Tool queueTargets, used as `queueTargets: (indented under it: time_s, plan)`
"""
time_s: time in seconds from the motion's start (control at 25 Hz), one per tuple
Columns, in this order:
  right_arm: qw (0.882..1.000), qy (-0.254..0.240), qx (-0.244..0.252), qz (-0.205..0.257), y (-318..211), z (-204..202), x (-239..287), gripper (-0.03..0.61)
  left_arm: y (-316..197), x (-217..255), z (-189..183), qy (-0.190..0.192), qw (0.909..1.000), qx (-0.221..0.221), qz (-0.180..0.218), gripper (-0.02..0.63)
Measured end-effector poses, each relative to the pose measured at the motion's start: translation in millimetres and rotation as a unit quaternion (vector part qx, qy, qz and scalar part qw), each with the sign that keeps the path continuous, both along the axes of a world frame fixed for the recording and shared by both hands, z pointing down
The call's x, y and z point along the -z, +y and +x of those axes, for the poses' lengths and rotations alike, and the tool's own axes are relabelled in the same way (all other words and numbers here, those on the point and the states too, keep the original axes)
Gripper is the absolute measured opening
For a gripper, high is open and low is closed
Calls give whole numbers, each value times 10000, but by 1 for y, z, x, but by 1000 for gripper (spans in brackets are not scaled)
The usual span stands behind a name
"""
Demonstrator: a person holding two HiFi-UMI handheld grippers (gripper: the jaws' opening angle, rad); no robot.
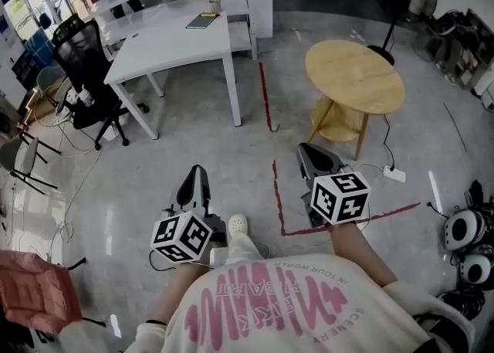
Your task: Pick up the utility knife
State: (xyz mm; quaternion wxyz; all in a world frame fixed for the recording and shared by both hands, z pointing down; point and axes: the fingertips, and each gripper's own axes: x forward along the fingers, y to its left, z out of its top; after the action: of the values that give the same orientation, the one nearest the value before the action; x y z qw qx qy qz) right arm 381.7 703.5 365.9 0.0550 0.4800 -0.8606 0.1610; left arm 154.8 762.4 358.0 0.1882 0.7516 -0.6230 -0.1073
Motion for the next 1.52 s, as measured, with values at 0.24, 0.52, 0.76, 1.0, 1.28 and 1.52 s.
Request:
queueTargets:
  time_s: [0.24,0.52,0.76,1.0,1.28,1.52]
  plan:
    - [9997,-255,-53,-42,-86,-38,5,14,-80,1,-36,140,9998,-124,-55,25]
    - [9993,-366,-6,102,-194,-105,32,14,-196,23,-106,397,9992,-80,53,25]
    - [9986,-444,-140,238,-274,-149,52,14,-281,50,-149,299,9985,-365,273,25]
    - [9988,-341,-172,300,-329,-198,49,14,-339,51,-200,241,9979,-432,413,24]
    - [9997,-72,-124,218,-363,-229,34,14,-378,34,-231,373,9980,-386,324,25]
    - [9999,-100,-92,-75,-385,-240,14,14,-392,11,-237,446,9981,-411,60,25]
